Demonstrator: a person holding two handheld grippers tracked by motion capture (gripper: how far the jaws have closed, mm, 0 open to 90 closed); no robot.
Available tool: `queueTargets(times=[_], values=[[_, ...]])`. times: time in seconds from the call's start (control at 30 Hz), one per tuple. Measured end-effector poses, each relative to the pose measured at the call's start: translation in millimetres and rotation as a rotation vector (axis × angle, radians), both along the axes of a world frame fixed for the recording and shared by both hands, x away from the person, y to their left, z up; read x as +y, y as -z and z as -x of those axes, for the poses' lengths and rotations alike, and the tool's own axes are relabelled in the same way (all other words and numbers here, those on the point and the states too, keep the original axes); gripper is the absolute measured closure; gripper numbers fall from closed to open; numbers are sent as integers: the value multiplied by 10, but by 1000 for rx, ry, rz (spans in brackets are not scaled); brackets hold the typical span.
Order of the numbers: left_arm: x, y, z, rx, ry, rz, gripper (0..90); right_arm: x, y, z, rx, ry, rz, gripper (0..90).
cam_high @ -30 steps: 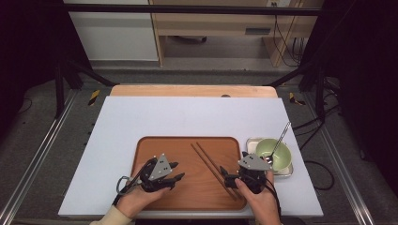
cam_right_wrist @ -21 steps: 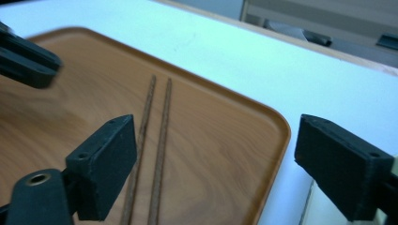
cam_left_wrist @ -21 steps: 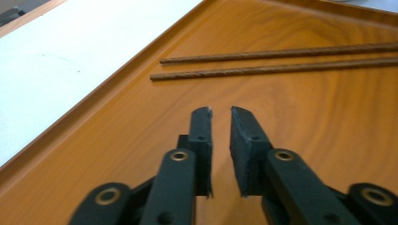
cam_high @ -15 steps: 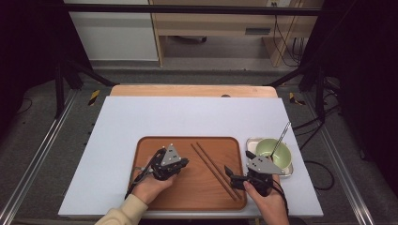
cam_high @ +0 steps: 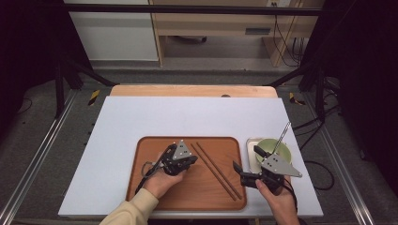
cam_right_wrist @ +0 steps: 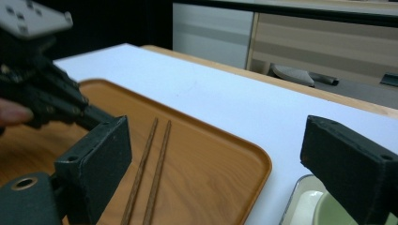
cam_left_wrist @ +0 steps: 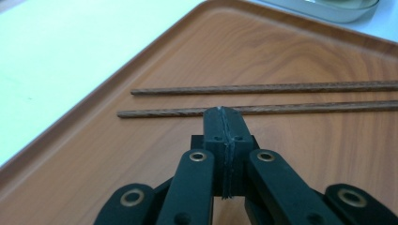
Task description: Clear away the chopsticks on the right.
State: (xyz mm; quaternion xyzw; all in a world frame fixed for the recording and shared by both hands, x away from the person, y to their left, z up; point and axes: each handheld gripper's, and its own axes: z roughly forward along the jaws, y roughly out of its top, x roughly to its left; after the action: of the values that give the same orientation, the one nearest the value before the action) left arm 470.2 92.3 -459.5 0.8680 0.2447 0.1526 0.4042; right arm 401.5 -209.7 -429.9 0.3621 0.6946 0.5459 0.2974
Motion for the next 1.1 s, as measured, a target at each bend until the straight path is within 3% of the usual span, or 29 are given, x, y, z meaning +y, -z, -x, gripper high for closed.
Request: queueTargets(times=[0.1,0.33,0.67,0.87,1.1], values=[[-23,25,-18,13,-8,-2,897,-42,6,-26,18,-3,-49,80],[-58,73,-54,31,-17,-19,897,-48,26,-38,44,0,-28,77],[-146,154,-125,56,-23,-54,896,-78,35,-50,61,13,-37,96],[-203,165,-162,73,-14,-30,896,-72,37,-52,61,11,-36,95],[-384,164,-189,75,14,-32,894,-78,37,-52,64,15,-39,97]])
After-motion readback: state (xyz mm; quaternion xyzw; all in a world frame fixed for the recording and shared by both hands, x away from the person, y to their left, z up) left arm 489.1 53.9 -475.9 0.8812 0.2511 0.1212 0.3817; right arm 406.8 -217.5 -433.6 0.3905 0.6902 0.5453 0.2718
